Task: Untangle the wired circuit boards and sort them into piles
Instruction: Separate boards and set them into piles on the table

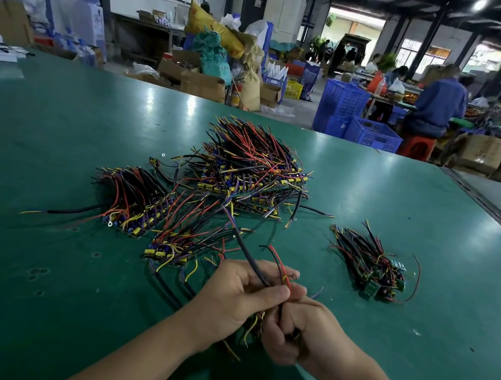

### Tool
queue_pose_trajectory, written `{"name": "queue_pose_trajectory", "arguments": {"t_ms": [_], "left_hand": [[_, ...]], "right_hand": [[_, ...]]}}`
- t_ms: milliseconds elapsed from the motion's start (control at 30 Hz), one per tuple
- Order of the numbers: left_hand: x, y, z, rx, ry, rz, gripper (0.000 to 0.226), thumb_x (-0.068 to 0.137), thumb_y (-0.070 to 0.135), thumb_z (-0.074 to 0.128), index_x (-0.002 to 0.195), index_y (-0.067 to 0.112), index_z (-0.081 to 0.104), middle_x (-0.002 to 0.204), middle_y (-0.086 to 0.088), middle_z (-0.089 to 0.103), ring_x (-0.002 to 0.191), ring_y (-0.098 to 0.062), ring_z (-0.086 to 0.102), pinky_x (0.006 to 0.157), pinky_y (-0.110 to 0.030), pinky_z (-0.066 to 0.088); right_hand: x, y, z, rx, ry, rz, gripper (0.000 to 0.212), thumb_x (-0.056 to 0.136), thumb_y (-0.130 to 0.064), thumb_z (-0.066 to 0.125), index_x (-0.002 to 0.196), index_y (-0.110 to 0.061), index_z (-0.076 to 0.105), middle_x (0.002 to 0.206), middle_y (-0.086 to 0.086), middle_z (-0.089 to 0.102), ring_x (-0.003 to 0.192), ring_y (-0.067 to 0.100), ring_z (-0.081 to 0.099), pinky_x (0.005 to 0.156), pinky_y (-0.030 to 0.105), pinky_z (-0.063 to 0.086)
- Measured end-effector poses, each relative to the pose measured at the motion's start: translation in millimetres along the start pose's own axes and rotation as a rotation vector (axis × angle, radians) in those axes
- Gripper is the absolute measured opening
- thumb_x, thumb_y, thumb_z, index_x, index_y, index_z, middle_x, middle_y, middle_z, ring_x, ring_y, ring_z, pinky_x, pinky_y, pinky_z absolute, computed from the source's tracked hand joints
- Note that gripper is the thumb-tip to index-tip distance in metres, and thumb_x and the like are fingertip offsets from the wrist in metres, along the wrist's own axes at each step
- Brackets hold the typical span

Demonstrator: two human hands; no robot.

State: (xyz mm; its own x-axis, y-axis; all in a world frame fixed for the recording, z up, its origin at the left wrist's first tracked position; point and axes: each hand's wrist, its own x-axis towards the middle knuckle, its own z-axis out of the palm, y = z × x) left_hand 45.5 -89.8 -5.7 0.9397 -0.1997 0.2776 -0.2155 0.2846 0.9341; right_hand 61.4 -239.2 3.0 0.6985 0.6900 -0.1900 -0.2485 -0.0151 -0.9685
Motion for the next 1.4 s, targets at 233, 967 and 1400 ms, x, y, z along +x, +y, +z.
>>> {"name": "queue_pose_trajectory", "arguments": {"t_ms": [233, 967, 1400], "left_hand": [[0.7, -1.4, -3.1, -0.026, 0.039, 0.013, 0.023, 0.069, 0.0, 0.071, 0.086, 0.015, 0.073, 0.075, 0.0, 0.073, 0.072, -0.008, 0.068, 0.07, -0.018, 0.051], [12.6, -2.8, -13.6, -0.015, 0.441, -0.007, 0.002, 0.079, 0.018, 0.071, 0.079, 0.017, 0.072, 0.082, 0.002, 0.075, 0.082, -0.013, 0.07, 0.068, -0.023, 0.055], [0.0, -13.4, -26.3, 1.214, -0.156, 0.257, 0.026, 0.082, 0.041, 0.07, 0.103, 0.025, 0.072, 0.103, 0.015, 0.067, 0.104, -0.003, 0.045, 0.096, -0.024, 0.033]], "right_hand": [[-1.0, 0.7, -4.0, 0.144, -0.181, 0.061, 0.015, 0.059, -0.009, 0.043, 0.049, -0.01, 0.054, 0.038, 0.002, 0.035, 0.037, 0.013, 0.033, 0.043, 0.017, 0.026], [6.1, 1.6, -14.6, 0.024, 0.335, -0.313, 0.029, 0.079, -0.015, 0.064, 0.107, -0.009, 0.069, 0.075, 0.01, 0.064, 0.067, 0.023, 0.066, 0.063, 0.027, 0.055], [3.1, -10.9, -47.1, 0.5, 0.574, -0.362, 0.025, 0.09, 0.008, 0.038, 0.089, -0.009, 0.056, 0.084, 0.01, 0.072, 0.067, 0.02, 0.069, 0.058, 0.022, 0.056]]}}
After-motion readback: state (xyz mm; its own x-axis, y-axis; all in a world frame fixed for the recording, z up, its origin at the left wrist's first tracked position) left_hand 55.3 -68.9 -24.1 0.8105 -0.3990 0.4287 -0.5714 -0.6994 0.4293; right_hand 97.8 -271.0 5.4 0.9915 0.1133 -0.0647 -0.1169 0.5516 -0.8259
